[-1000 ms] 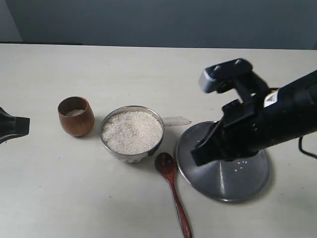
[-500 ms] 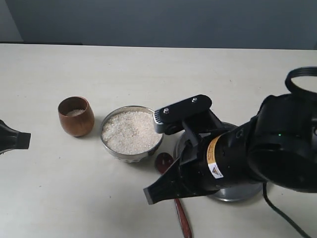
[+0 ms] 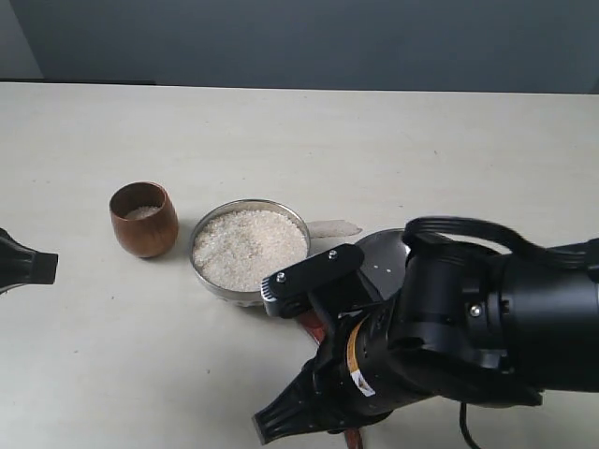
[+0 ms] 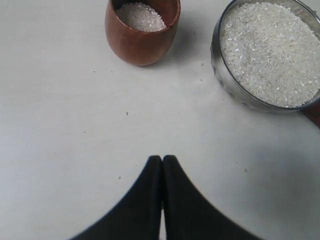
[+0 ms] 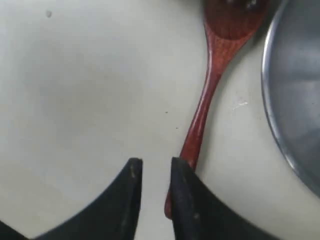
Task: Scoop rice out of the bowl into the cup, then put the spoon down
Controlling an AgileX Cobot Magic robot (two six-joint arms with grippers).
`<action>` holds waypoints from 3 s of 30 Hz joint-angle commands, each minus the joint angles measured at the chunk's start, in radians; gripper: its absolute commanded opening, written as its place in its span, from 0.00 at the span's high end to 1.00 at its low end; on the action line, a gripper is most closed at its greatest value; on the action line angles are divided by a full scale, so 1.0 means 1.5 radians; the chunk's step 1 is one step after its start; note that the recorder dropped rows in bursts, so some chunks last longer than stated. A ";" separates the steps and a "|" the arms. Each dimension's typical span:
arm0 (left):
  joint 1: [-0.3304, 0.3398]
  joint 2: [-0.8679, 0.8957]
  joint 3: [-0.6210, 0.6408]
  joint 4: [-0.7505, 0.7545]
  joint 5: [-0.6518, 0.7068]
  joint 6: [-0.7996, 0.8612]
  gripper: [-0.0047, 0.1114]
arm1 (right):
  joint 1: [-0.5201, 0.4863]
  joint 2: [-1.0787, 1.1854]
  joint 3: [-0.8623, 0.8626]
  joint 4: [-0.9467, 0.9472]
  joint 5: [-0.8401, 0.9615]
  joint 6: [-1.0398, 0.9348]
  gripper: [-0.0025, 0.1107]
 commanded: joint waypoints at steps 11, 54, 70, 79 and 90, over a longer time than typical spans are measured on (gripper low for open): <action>-0.001 0.000 0.004 0.011 -0.001 0.001 0.96 | 0.001 0.045 -0.003 -0.002 0.045 0.020 0.65; -0.001 0.000 0.004 0.024 0.001 0.001 0.96 | 0.001 0.116 -0.003 0.028 0.006 0.020 0.65; -0.001 0.000 0.004 0.024 0.002 0.001 0.96 | 0.001 0.026 -0.003 -0.128 0.216 -0.017 0.98; -0.001 0.000 0.004 0.023 0.017 0.001 0.96 | 0.001 -0.082 -0.003 -0.191 0.361 -0.129 0.98; -0.001 0.000 0.004 -0.008 0.045 0.001 0.96 | 0.000 -0.080 -0.018 -0.402 0.461 -0.233 0.98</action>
